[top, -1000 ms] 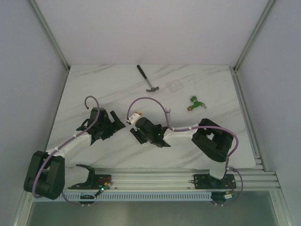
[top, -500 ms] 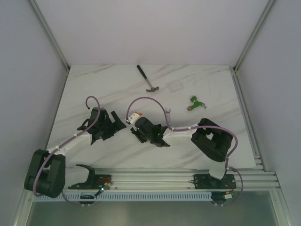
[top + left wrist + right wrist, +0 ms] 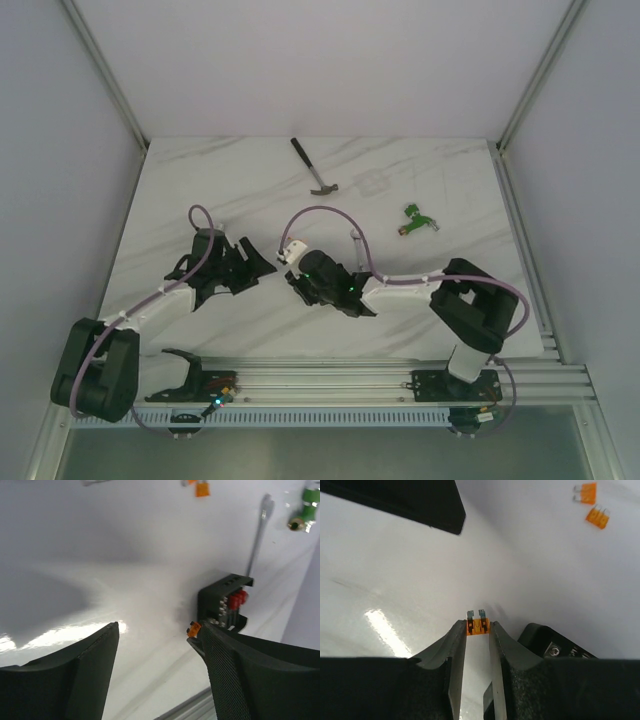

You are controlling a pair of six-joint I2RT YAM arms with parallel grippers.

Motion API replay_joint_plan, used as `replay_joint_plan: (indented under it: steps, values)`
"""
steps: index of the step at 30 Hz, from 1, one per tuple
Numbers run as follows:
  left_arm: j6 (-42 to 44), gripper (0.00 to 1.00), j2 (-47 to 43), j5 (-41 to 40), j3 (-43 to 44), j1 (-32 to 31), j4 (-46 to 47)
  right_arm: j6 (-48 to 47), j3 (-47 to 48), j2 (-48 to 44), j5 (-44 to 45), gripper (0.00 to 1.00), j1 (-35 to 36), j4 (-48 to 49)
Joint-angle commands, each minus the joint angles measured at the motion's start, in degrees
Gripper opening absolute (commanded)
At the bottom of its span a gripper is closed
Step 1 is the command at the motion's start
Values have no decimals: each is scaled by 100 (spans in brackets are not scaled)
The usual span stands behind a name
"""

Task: Snap on the fuse box
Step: Pick up the fuse from the center of the board.

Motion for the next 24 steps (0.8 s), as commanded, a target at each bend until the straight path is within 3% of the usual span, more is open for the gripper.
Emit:
replay_joint_plan:
  steps: [1,11,24]
  values:
    - [-137,75,-212,564,-68,-143,489,105,-291,-560,-132,20,-48,506]
    - [-466,72,-455,782,-220,-676,1166,177,-1021,-1488,-266,19,-159,1277]
    - [-1052,48,-127,912,-228,-1232,2238,333,-1319,-1765,-392,19,-221,1702]
